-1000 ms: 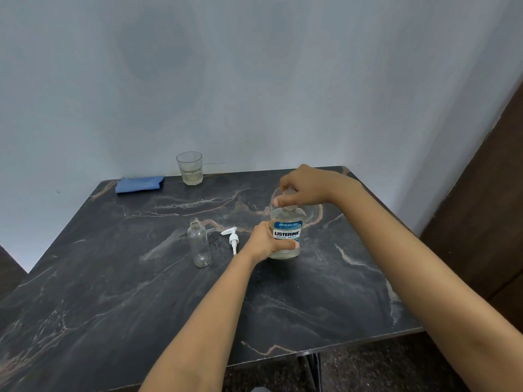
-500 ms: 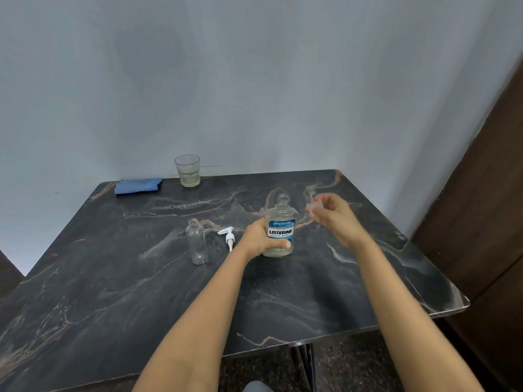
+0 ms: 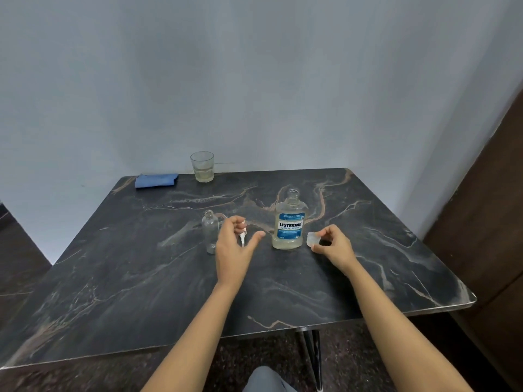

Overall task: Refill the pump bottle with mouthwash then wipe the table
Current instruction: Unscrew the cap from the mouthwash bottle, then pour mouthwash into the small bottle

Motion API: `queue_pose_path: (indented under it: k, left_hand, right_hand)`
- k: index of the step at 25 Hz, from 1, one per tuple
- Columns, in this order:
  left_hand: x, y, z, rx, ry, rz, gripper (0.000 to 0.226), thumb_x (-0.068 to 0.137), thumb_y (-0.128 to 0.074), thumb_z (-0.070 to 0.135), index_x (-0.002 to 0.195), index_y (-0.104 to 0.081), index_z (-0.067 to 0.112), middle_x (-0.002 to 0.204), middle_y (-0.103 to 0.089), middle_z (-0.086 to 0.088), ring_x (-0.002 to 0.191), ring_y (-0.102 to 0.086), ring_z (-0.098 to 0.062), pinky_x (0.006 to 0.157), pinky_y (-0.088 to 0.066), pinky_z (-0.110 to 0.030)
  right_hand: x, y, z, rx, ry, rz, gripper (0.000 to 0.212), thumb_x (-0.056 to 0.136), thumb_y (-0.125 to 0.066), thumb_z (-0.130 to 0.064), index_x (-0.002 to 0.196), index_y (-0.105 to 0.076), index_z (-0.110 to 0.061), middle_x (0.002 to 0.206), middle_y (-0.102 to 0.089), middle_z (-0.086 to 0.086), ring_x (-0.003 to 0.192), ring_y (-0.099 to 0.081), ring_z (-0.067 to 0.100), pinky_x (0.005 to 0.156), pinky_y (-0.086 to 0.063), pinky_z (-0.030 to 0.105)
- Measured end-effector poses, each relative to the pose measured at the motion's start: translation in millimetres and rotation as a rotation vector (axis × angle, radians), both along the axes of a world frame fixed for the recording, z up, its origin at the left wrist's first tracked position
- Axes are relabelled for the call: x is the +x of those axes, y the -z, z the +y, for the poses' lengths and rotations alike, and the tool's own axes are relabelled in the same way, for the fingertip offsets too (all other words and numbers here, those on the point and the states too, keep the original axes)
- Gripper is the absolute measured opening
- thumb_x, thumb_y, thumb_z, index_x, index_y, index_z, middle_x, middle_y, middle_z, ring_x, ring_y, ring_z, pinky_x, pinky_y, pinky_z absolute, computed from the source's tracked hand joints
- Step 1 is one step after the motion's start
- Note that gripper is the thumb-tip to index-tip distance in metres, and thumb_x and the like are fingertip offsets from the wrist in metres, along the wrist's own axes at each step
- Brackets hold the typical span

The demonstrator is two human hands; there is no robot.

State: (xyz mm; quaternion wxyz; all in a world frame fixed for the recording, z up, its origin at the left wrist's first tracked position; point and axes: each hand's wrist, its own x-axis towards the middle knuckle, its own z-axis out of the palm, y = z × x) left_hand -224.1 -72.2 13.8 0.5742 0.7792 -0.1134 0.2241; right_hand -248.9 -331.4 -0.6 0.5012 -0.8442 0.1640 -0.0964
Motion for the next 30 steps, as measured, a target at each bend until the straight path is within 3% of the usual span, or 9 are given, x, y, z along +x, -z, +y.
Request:
queue_pose_path:
  k: [4,8,10,15,19,21,27,30]
  left_hand:
    - [-2,12,35,0.014,-0.354,0.024,0.054,0.075,-0.079,0.040,0.114,-0.049,0.017,0.108,-0.052,0.004,0.100,-0.053,-0.016,0.082,-0.045,-0.030]
    - [11,24,58,-0.017,-0.160,0.275,0.080,0.075,-0.081,0.033,0.139,-0.039,0.010,0.138,-0.048,-0.005,0.124,-0.048,-0.019,0.101,-0.040,-0.032]
    - [16,27,61,-0.005,-0.071,0.307,0.085,0.075,-0.082,0.032,0.145,-0.036,0.013,0.144,-0.046,-0.003,0.130,-0.045,-0.018,0.105,-0.038,-0.032]
    - [27,28,56,-0.052,-0.056,0.370,0.069,0.077,-0.081,0.027,0.137,-0.047,0.019,0.137,-0.056,0.000,0.127,-0.050,-0.016,0.098,-0.037,-0.024]
    - [28,27,57,-0.035,-0.073,0.402,0.045,0.083,-0.075,0.026,0.124,-0.056,0.020,0.126,-0.063,-0.002,0.117,-0.057,-0.017,0.094,-0.042,-0.027]
    - [23,29,58,0.005,-0.053,0.391,0.045,0.083,-0.074,0.029,0.124,-0.056,0.022,0.124,-0.064,0.000,0.115,-0.058,-0.014,0.091,-0.041,-0.025]
    - [4,35,74,0.119,-0.016,0.379,0.049,0.081,-0.074,0.037,0.125,-0.055,0.031,0.123,-0.065,0.005,0.115,-0.059,-0.010,0.090,-0.042,-0.024]
    - [-6,34,77,0.149,-0.027,0.377,0.049,0.082,-0.073,0.039,0.127,-0.053,0.032,0.125,-0.065,0.007,0.116,-0.059,-0.011,0.091,-0.043,-0.025]
  right_hand:
    - [-4,-8,11,-0.052,0.066,-0.182,0.053,0.071,-0.077,-0.019,0.113,-0.046,-0.028,0.118,-0.046,-0.007,0.121,-0.039,0.015,0.098,-0.037,0.032]
    - [6,-27,34,0.135,-0.090,-0.294,0.062,0.076,-0.077,-0.015,0.124,-0.042,-0.030,0.134,-0.045,-0.006,0.124,-0.043,0.011,0.101,-0.037,0.029]
    - [13,-30,46,0.204,-0.214,-0.284,0.061,0.078,-0.076,-0.012,0.127,-0.042,-0.025,0.129,-0.054,-0.005,0.118,-0.054,0.012,0.098,-0.045,0.030]
    - [20,-26,73,0.308,-0.160,-0.337,0.047,0.081,-0.071,-0.005,0.119,-0.047,-0.019,0.115,-0.064,0.008,0.103,-0.065,0.020,0.087,-0.056,0.036]
    - [21,-37,85,0.143,-0.221,-0.347,0.043,0.080,-0.074,-0.007,0.116,-0.050,-0.014,0.110,-0.065,0.001,0.100,-0.066,0.016,0.082,-0.056,0.027]
    - [19,-43,92,0.011,-0.255,-0.352,0.042,0.079,-0.075,-0.012,0.112,-0.051,-0.018,0.108,-0.065,-0.005,0.099,-0.065,0.010,0.080,-0.054,0.020]
    - [13,-55,113,-0.313,-0.372,-0.235,0.040,0.078,-0.073,-0.025,0.107,-0.046,-0.033,0.107,-0.066,-0.009,0.092,-0.063,0.011,0.078,-0.051,0.027]
    - [10,-60,121,-0.410,-0.447,-0.188,0.041,0.079,-0.073,-0.027,0.110,-0.047,-0.029,0.108,-0.067,-0.004,0.085,-0.061,0.009,0.071,-0.043,0.022]
